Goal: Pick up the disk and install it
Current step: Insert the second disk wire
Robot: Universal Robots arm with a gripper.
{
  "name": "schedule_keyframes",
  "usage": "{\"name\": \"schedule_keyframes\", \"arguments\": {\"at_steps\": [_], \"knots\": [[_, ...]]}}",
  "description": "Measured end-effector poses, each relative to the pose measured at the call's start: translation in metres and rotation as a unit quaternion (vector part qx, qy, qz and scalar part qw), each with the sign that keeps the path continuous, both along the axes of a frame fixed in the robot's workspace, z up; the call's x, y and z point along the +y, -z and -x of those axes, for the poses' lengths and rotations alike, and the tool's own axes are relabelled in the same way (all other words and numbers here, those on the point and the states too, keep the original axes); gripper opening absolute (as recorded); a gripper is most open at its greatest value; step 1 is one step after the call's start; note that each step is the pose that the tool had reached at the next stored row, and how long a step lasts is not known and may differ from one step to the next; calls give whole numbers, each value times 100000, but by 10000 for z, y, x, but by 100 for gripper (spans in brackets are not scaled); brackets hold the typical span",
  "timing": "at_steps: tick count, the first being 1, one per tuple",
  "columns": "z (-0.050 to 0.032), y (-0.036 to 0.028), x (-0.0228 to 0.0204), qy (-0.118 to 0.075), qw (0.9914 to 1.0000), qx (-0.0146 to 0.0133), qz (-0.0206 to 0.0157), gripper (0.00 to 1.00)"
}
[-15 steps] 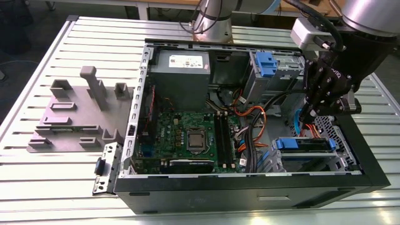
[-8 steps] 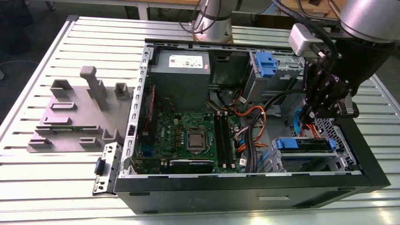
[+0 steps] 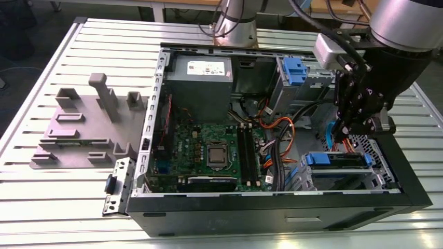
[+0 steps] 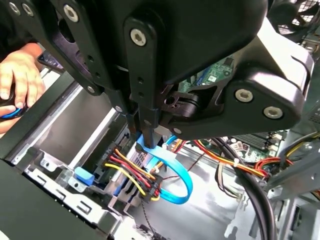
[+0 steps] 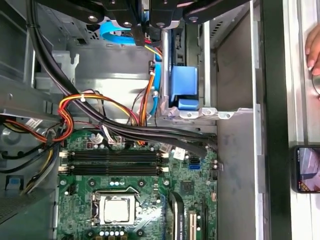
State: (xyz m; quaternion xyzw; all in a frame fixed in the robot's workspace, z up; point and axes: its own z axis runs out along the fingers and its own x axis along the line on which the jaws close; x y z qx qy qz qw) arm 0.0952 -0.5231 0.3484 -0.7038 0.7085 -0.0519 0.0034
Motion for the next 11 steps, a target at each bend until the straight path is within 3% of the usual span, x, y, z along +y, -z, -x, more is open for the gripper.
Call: {"name": "schedule_keyframes", "arguments": {"at_steps": [6,8,11], "knots": [[50,37,-100,-42,99998,-663,-52,16],[58,42,-117,-70,99993,-1154,-76,16],[75,47,-127,-111,99975,-2230,-256,16]]}}
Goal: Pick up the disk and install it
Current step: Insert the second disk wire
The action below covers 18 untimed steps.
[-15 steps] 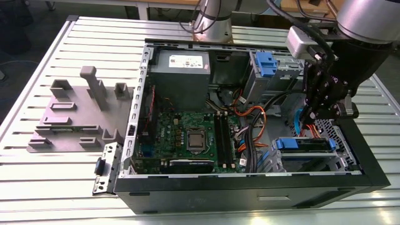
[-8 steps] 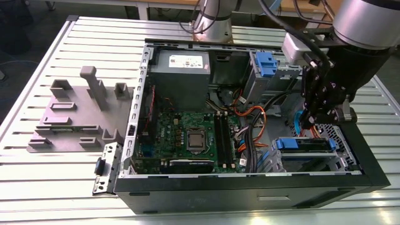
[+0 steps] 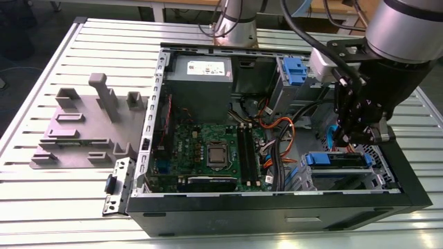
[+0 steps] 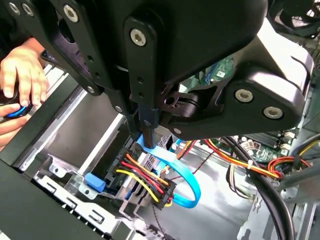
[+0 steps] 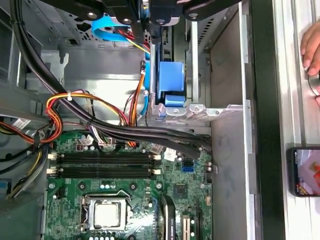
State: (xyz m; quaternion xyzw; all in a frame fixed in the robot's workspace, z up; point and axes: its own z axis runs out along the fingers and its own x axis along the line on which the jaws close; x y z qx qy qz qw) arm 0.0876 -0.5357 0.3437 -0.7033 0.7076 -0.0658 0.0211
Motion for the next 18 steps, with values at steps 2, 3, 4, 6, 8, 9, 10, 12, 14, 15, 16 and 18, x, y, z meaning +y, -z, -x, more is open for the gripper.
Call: {"name": "schedule_keyframes", "arguments": {"at_steps": [2,3,4,6,8,9,10,12,14,15,16,18], "knots": [[10,5,-10,-14,99997,-400,-596,16],[13,7,-17,-15,99993,-506,-1043,16],[16,9,-24,-16,99986,-587,-1571,16],[19,15,-49,-16,99962,-686,-2673,16],[21,22,-87,-2,99937,-716,-3486,16],[23,26,-110,0,99928,-724,-3719,16],[25,29,-137,0,99923,-725,-3853,16],[29,35,-191,-1,99913,-731,-4096,16],[33,43,-239,0,99899,-737,-4425,16],[34,44,-256,0,99892,-736,-4589,16],[35,47,-270,4,99884,-736,-4763,16],[36,52,-293,8,99863,-742,-5178,16]]}}
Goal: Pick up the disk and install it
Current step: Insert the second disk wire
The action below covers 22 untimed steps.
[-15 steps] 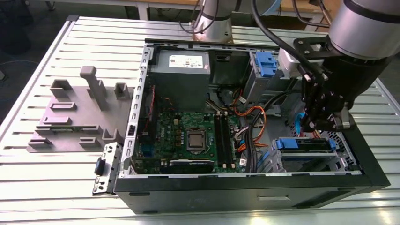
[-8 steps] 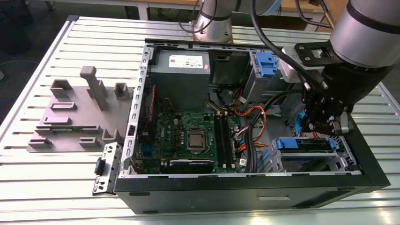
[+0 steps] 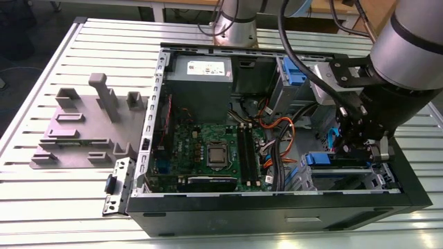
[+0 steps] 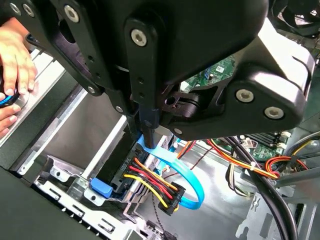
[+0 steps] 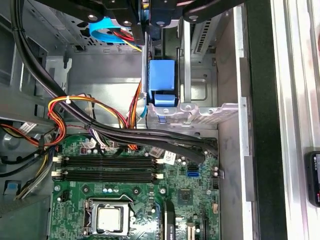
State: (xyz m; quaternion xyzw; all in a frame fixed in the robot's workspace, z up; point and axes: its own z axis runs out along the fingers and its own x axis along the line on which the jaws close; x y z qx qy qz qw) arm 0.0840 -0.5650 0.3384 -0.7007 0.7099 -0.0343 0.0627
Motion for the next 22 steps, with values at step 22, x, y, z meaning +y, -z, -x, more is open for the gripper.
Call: {"name": "schedule_keyframes", "arguments": {"at_steps": [22], "knots": [[1,67,-81,-2,99991,-7,-1332,16]]}}
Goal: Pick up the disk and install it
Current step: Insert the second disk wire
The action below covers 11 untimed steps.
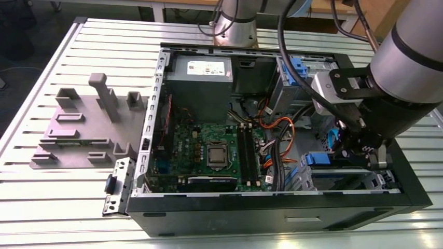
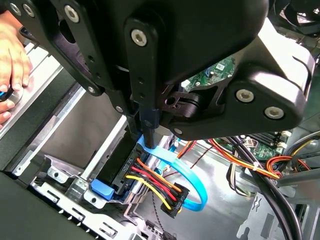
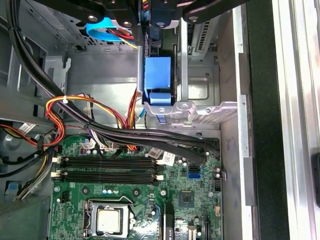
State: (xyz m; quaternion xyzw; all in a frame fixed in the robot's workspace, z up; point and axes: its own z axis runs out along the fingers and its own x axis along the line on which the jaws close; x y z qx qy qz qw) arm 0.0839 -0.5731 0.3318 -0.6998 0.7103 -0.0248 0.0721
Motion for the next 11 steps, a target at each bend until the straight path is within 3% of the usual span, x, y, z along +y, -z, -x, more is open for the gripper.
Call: {"name": "schedule_keyframes", "arguments": {"at_steps": [11], "knots": [[0,47,-4,0,100000,0,5,16]]}}
